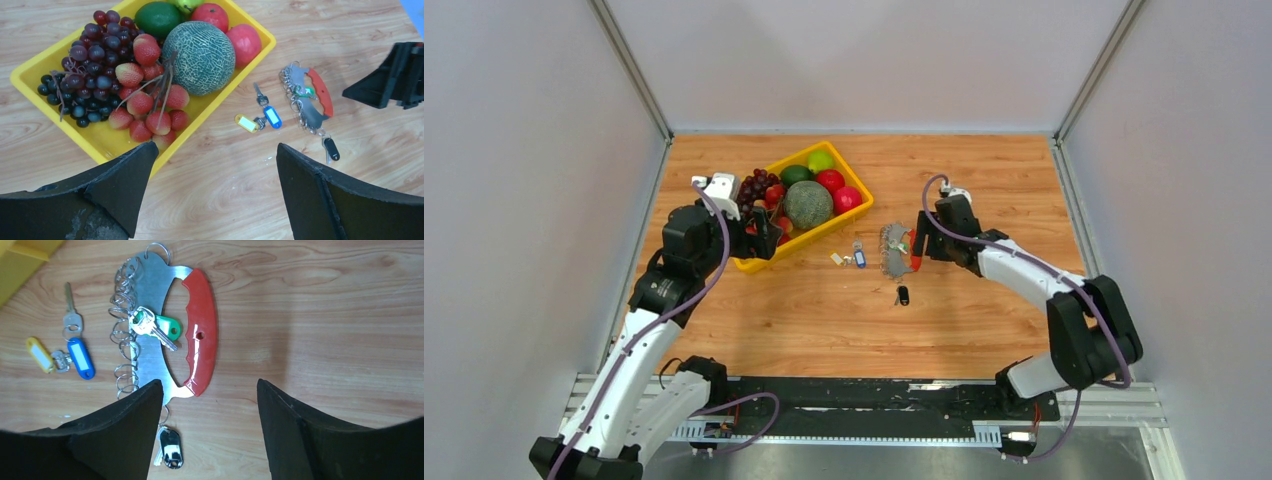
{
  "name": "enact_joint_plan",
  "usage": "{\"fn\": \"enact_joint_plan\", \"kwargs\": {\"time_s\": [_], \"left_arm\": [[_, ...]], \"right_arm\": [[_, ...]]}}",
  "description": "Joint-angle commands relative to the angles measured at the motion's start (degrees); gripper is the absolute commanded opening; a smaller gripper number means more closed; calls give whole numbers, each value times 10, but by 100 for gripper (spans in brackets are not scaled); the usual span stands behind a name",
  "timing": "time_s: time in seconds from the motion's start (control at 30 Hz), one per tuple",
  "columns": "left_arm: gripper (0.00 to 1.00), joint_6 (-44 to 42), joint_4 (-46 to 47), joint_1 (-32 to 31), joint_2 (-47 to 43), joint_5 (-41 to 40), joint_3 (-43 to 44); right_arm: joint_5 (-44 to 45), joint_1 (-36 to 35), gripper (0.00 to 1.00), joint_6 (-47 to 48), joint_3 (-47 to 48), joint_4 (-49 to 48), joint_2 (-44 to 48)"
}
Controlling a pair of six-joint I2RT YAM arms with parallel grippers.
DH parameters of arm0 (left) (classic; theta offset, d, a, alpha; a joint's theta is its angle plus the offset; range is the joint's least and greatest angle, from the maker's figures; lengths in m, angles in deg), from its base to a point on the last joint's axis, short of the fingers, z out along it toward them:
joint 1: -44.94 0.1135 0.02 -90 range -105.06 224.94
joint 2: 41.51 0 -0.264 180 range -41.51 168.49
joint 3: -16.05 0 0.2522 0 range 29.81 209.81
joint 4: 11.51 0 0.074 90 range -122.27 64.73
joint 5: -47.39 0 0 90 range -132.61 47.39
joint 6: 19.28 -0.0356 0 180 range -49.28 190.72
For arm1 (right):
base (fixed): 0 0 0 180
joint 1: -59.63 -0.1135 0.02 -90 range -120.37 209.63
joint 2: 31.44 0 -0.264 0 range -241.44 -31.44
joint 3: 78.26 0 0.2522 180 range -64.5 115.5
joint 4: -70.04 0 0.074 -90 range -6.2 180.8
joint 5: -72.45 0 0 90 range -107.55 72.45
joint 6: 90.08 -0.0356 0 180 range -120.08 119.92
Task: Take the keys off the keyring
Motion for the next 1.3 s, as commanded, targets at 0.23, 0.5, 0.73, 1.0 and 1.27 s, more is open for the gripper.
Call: {"fn": "enact_joint_plan", "kwargs": {"time_s": [0.23,0.5,0.73,1.0,1.27], "left_arm": [[100,-22,13,-19,-17,-35,-5],[100,-8,14,-19,-21,-25,-8],[100,0,8,-23,-24,-32,-8],[100,2,4,-27,-22,-38,-8],[100,-5,1,-28,-23,-51,-6]], "right_arm": [[81,-71,64,28,96,15,-140],[77,-115,63,59,167,30,-169],[76,-124,60,71,272,62,-263],[100,-123,60,99,295,82,-290],[79,-104,48,134,265,70,-276]]}}
